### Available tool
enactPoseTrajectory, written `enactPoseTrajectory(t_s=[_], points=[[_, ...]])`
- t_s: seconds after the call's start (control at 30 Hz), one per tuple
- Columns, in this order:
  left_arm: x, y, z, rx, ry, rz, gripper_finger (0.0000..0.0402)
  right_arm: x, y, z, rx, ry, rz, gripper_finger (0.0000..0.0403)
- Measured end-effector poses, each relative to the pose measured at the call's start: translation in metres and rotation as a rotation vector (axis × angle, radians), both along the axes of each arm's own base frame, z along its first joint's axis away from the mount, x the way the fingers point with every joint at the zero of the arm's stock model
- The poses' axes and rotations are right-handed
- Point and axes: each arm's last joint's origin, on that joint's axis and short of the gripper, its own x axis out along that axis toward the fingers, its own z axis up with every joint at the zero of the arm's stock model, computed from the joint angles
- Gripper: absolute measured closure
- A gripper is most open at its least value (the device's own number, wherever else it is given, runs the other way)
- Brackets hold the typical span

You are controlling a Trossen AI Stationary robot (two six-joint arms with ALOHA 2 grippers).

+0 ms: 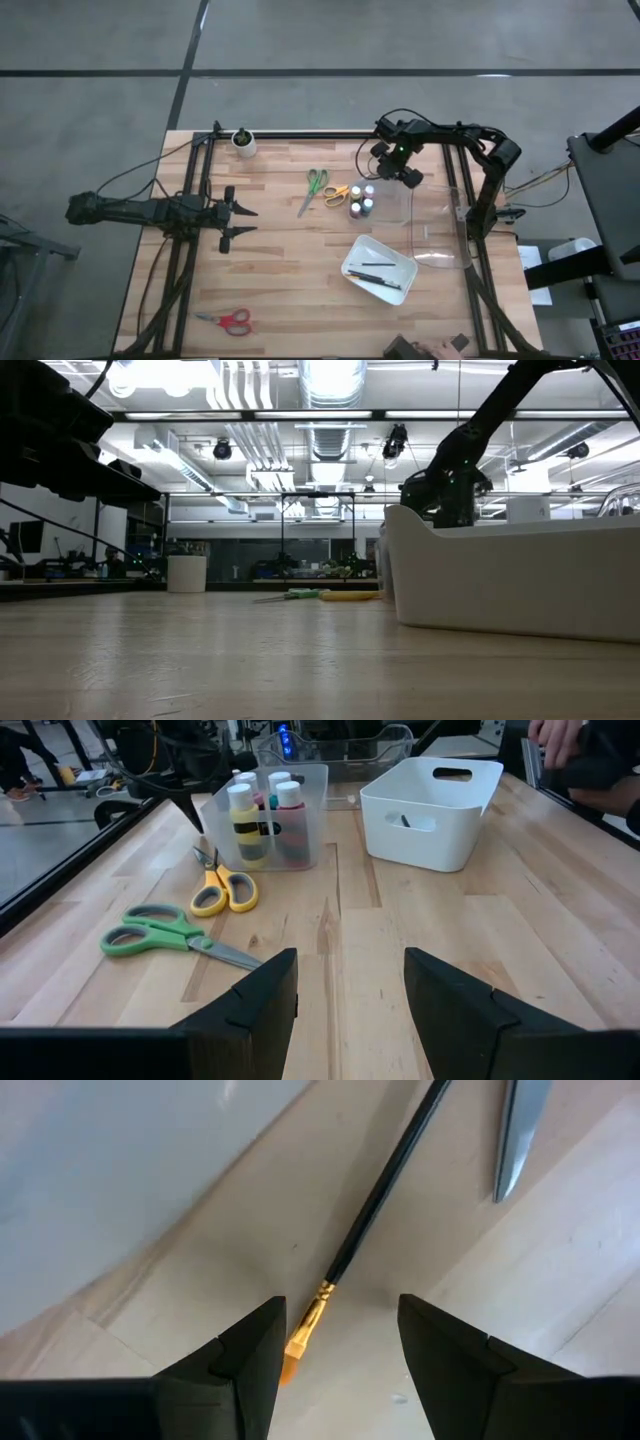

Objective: Pick & Place Paint Supplies
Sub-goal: Put the black paintbrush into the white bin

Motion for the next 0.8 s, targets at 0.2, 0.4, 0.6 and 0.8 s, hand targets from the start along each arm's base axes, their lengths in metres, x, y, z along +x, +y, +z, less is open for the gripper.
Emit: enactPoseTrajectory(t_s=[0.2,0.4,0.6,0.8], points=[[0.0000,0.0000,0.0000,0.000,0.000,0.000,0.0215,-0.0024,0.0066,-0.0077,0.062,-0.023,-0.054,0.0211],[0.0000,0.0000,0.0000,0.000,0.000,0.000,0.0215,-0.0029,0.0062,-0.0098,0.060,-0.040,-0.059,0.0211],[0.0000,0.0000,0.0000,0.000,0.000,0.000,0.0215,-0.0041,0.0038,-0.0096,0.063,-0.043,-0.093,0.0211],[0.0000,0.0000,0.0000,0.000,0.000,0.000,0.0215,-0.0028,0.0033,-0.0098,0.066,-0.036,-0.235,0.0211]])
